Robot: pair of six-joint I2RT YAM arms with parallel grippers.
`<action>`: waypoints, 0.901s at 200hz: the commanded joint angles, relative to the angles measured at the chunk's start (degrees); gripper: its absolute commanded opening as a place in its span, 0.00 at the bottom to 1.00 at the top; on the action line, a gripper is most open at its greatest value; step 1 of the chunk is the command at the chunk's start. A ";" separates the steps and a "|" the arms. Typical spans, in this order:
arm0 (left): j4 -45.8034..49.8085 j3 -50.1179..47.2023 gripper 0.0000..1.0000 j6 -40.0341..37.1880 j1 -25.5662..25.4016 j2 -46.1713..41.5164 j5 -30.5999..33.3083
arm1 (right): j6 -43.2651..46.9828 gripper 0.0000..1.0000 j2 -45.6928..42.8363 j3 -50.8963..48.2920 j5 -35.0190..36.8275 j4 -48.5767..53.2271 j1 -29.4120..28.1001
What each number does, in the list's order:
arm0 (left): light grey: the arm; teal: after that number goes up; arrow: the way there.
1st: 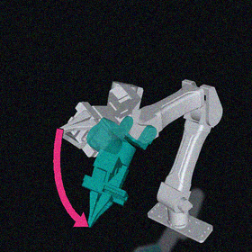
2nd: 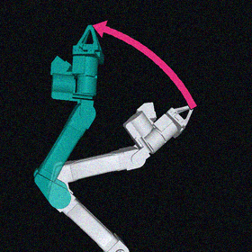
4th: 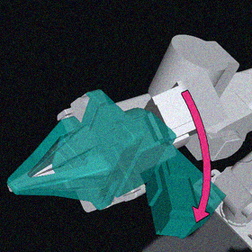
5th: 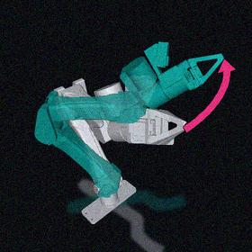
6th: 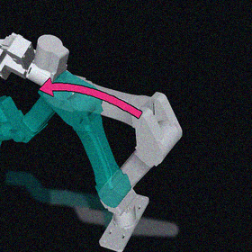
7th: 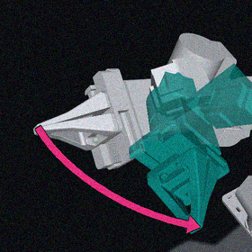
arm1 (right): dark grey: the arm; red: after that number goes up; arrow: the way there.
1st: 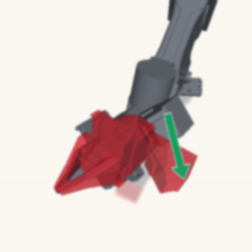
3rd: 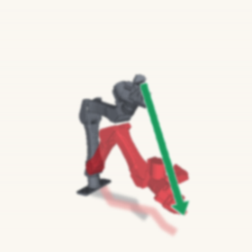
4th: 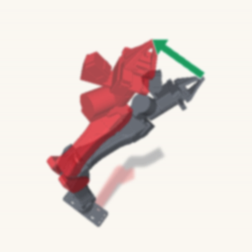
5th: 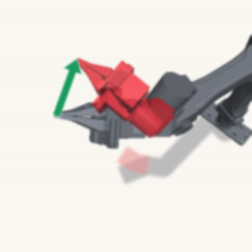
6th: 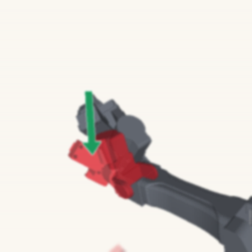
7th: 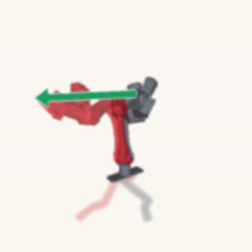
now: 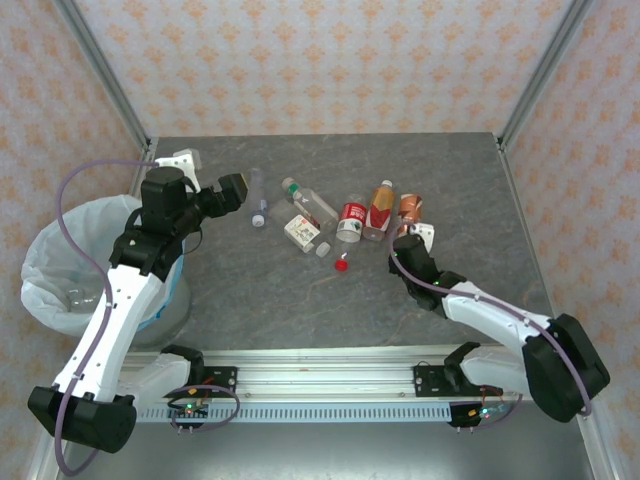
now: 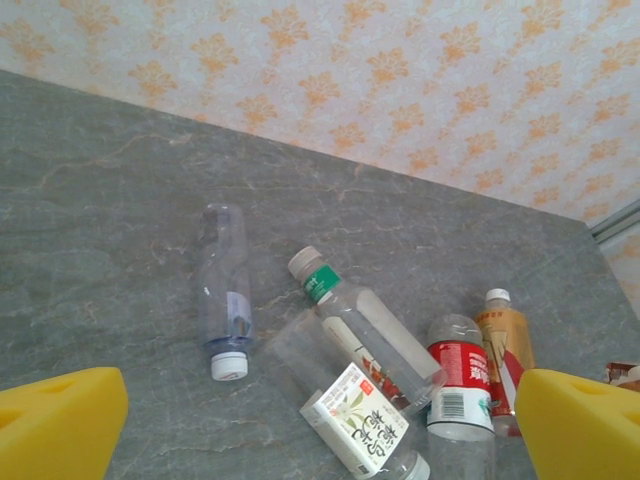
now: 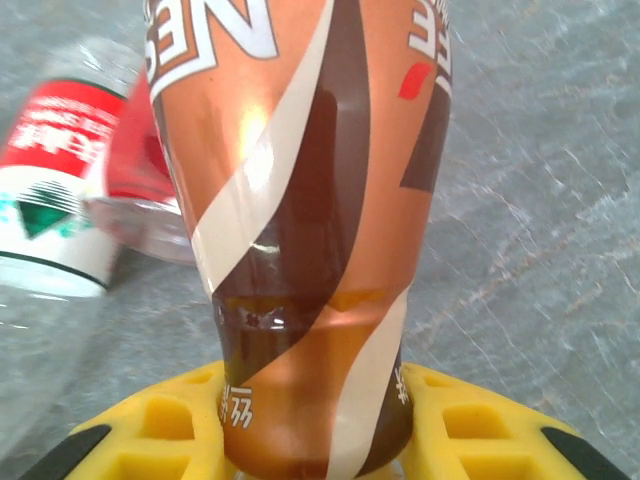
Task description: Put the plastic bottles in the bin
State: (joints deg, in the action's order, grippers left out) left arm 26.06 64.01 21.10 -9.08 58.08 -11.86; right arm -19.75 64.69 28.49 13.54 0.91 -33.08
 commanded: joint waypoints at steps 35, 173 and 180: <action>-6.20 -2.26 1.00 1.60 -0.50 -1.42 -7.87 | 5.90 0.00 -4.13 3.65 -13.57 -5.71 0.02; -16.69 -1.86 1.00 9.22 -6.82 8.62 -17.44 | 4.26 0.00 5.00 12.12 -36.69 -17.00 -4.02; -17.54 -1.78 1.00 10.79 -7.46 9.49 -17.95 | 4.36 0.00 5.89 12.71 -37.20 -17.54 -4.52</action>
State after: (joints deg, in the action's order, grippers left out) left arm 13.43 61.47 28.97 -14.72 65.69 -27.24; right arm -15.16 68.03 37.85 -19.51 -11.73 -36.18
